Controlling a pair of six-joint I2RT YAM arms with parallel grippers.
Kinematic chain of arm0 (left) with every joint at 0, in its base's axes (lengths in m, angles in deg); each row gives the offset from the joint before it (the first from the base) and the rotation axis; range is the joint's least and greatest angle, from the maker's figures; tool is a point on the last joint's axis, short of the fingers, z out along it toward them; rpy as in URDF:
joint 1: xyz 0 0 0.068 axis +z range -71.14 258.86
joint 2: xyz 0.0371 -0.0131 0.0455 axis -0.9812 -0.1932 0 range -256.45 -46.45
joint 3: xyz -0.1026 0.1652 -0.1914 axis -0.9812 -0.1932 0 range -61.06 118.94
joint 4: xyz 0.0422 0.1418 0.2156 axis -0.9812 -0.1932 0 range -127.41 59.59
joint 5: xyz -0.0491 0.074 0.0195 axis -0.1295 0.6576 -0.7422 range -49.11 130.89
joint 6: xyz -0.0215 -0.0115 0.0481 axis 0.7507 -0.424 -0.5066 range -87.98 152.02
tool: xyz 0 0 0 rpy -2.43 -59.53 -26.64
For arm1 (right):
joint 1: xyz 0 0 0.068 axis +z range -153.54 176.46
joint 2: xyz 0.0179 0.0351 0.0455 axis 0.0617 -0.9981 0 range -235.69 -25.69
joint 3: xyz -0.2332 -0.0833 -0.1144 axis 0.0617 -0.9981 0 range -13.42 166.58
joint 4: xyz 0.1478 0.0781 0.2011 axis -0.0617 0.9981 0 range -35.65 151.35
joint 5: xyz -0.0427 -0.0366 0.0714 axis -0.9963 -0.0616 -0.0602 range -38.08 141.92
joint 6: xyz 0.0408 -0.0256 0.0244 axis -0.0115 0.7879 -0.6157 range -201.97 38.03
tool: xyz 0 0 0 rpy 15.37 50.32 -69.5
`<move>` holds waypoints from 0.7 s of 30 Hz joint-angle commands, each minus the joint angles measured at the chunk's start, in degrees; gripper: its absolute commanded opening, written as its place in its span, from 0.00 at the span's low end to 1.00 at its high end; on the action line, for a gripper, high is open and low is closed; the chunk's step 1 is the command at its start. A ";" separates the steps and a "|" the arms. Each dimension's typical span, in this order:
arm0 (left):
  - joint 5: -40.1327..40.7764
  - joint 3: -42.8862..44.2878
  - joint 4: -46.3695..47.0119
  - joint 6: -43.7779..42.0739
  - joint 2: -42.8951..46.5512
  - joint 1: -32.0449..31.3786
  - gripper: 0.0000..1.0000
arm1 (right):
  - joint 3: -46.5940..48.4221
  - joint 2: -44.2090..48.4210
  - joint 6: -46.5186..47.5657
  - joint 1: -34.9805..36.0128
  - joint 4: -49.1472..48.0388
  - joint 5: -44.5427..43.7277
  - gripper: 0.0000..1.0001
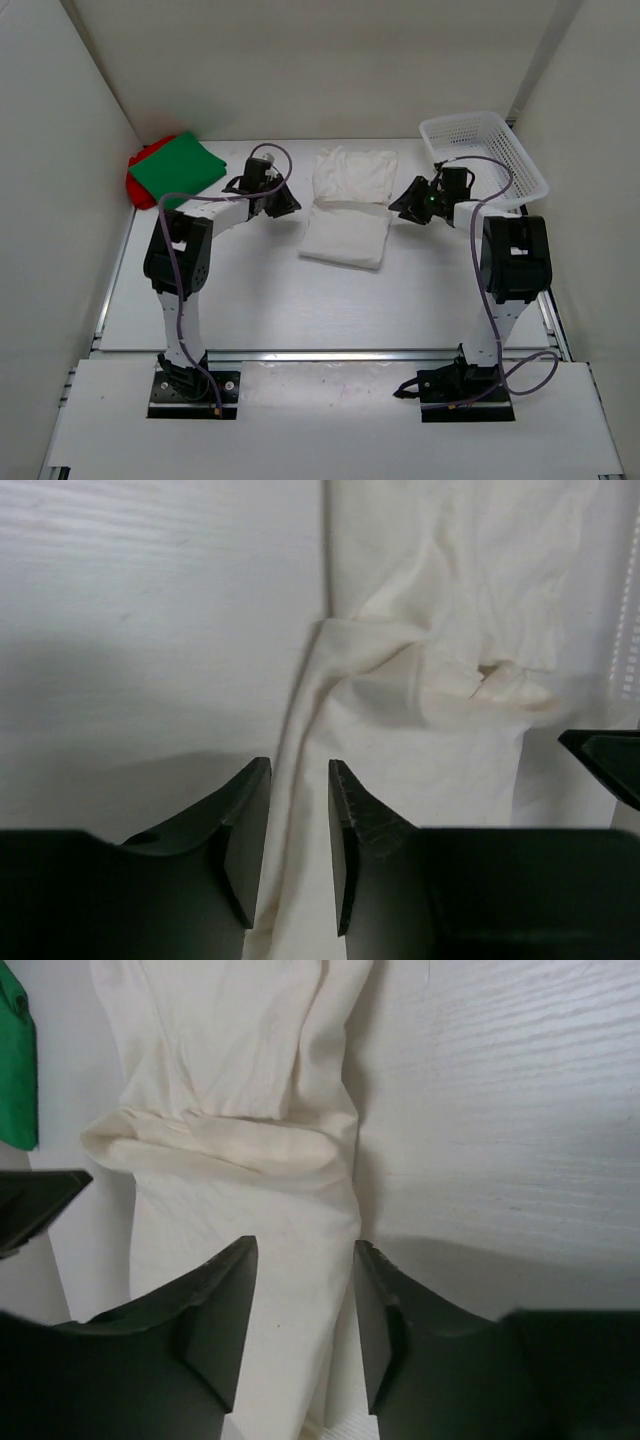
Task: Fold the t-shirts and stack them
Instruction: Fold the folded rectangular tshirt in 1/3 of the way
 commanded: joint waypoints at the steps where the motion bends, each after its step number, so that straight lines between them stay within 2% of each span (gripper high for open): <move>1: 1.46 -5.24 5.81 0.99 9.88 0.94 0.38 | 3.69 4.19 2.32 0.94 0.22 -0.76 0.44; 2: 1.11 -7.78 6.51 0.99 12.42 0.51 0.36 | 2.30 6.73 2.68 1.81 0.24 -3.21 0.45; 4: 1.20 -11.55 7.22 0.20 15.07 -2.56 0.36 | -1.81 10.68 2.34 3.65 -0.80 -6.48 0.41; 6: 0.50 -16.75 11.24 0.63 17.62 -5.28 0.35 | -6.84 13.34 1.10 6.21 -2.65 -7.11 0.13; 7: 0.32 -20.25 14.05 1.68 17.54 -6.26 0.34 | -9.55 14.74 0.75 8.13 -4.22 -6.58 0.04; 8: 0.06 -22.72 15.90 2.30 17.28 -7.14 0.34 | -12.63 15.27 -0.12 9.54 -5.11 -5.44 0.01; 13: -1.52 -28.35 18.02 3.79 12.36 -8.03 0.30 | -18.01 14.31 1.28 16.32 -5.65 -6.65 0.00; 21: -1.44 -44.34 26.63 8.19 16.38 -7.94 0.27 | -28.20 15.62 1.01 16.06 -7.76 -9.13 0.00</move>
